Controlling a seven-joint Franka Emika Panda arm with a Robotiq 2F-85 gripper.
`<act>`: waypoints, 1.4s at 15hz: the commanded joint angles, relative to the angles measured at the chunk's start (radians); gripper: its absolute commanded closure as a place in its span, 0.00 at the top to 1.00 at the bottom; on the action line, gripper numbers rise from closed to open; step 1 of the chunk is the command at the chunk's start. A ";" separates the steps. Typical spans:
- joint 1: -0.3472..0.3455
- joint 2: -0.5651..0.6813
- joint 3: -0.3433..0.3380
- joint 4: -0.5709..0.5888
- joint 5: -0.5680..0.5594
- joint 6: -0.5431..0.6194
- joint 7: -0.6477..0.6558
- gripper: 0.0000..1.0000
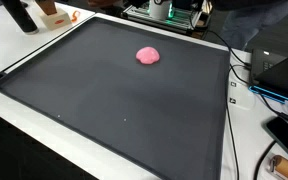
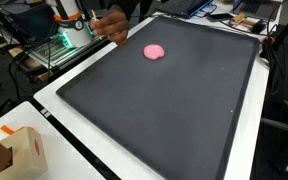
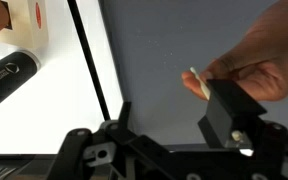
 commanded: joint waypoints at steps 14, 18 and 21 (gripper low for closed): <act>-0.002 -0.002 -0.010 -0.001 0.033 0.001 -0.026 0.11; 0.003 0.000 -0.008 0.001 0.048 0.001 -0.031 0.03; -0.005 0.001 0.005 0.004 0.032 -0.003 -0.005 0.13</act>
